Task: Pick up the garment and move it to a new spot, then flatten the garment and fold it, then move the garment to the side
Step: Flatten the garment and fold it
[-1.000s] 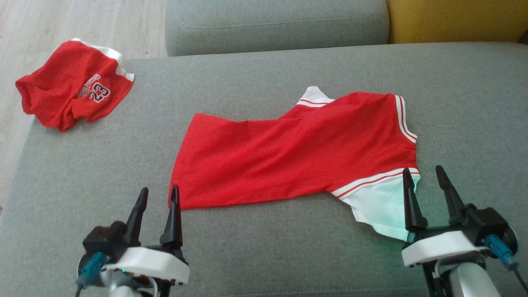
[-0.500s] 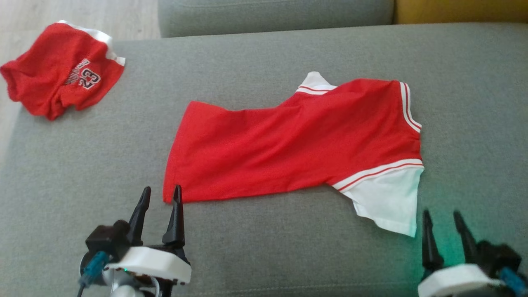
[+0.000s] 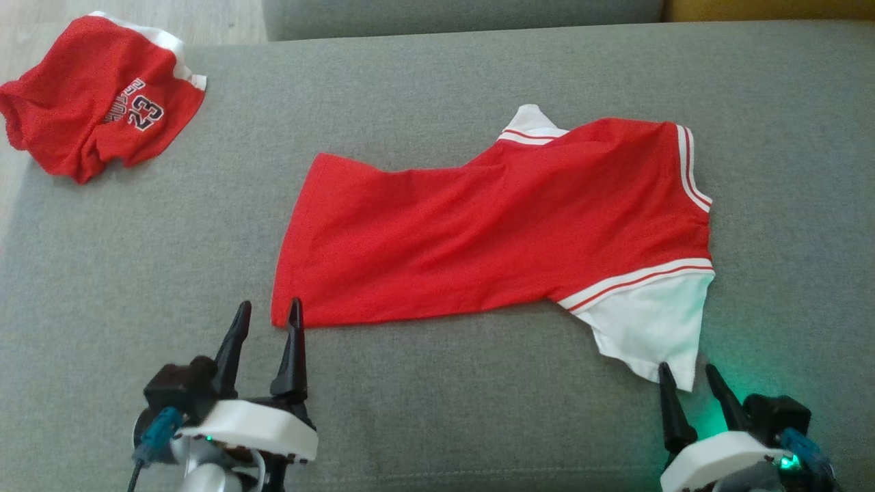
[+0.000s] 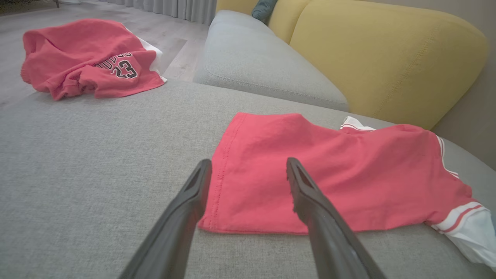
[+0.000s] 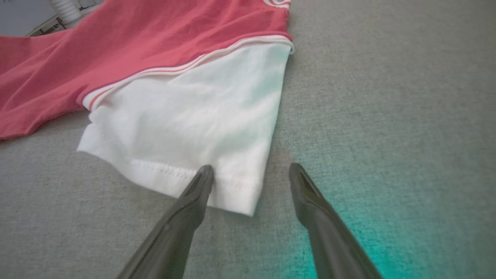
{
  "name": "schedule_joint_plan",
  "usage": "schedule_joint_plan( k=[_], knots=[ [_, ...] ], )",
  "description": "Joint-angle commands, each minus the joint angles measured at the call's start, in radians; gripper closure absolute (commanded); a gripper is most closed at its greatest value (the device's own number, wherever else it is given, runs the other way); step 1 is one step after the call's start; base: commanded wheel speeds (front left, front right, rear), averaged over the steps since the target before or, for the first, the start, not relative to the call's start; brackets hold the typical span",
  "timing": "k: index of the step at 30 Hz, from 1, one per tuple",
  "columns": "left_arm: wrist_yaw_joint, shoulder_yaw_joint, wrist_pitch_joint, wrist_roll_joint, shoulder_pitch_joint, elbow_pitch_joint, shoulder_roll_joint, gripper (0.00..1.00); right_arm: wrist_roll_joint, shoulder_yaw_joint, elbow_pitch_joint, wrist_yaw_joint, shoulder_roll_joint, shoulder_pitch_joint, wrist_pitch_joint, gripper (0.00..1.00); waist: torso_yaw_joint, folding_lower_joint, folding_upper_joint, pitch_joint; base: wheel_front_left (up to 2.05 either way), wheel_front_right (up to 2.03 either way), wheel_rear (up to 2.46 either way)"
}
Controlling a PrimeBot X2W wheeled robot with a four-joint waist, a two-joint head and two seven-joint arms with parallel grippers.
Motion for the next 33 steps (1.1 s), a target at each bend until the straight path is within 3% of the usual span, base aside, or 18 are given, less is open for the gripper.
schedule_joint_plan(
  k=[1,2,3,4,6,7,13,20,25,33],
  knots=[
    [-0.001,0.041,-0.012,0.008,-0.040,-0.027,-0.002,0.00,0.002,0.032,0.002,0.007,-0.006,-0.039,0.000,0.00,0.003,-0.0001,0.0000,0.004,0.00,0.00,0.00],
    [-0.001,0.042,-0.012,0.009,-0.041,-0.026,-0.002,0.00,0.003,0.036,0.018,0.007,-0.006,-0.046,0.003,0.04,0.005,-0.0001,0.0000,0.005,0.00,0.00,0.00],
    [-0.001,0.044,-0.012,0.009,-0.042,-0.025,-0.002,0.00,0.005,0.042,0.034,0.007,-0.006,-0.053,0.007,0.22,0.007,-0.0001,0.0000,0.007,0.00,0.00,0.00],
    [-0.001,0.046,-0.012,0.009,-0.043,-0.024,-0.002,0.00,0.009,0.048,0.048,0.007,-0.006,-0.059,0.012,0.54,0.008,-0.0001,0.0000,0.008,0.00,0.00,0.00],
    [-0.001,0.051,-0.012,0.008,-0.044,-0.024,-0.002,0.00,0.014,0.058,0.070,0.007,-0.006,-0.069,0.018,0.76,0.009,-0.0001,0.0000,0.011,0.00,0.00,0.00],
    [-0.001,0.054,-0.012,0.008,-0.044,-0.023,-0.002,0.00,0.016,0.060,0.078,0.007,-0.006,-0.073,0.020,1.00,0.008,-0.0001,0.0000,0.012,0.00,0.00,0.00],
    [-0.003,0.057,-0.012,-0.007,-0.040,0.011,-0.002,0.00,-0.004,-0.009,0.050,0.007,-0.006,-0.100,-0.010,1.00,-0.009,-0.0001,0.0000,0.020,0.00,0.00,0.00],
    [0.005,0.046,0.052,-0.099,-0.056,0.097,-0.002,0.00,-0.068,-0.116,-0.035,0.007,-0.006,-0.117,-0.021,1.00,-0.031,-0.0001,0.0000,0.037,0.00,0.00,0.00],
    [0.012,0.033,0.083,-0.169,-0.095,0.151,-0.002,0.00,-0.067,-0.125,-0.062,0.007,-0.006,-0.121,-0.016,1.00,-0.041,-0.0001,0.0000,0.055,0.00,0.00,0.00],
    [0.041,0.018,0.132,-0.185,-0.154,0.239,-0.002,0.00,-0.046,-0.096,-0.073,0.007,-0.006,-0.128,-0.017,1.00,-0.058,-0.0001,0.0000,0.075,0.00,0.00,0.00]
  ],
)
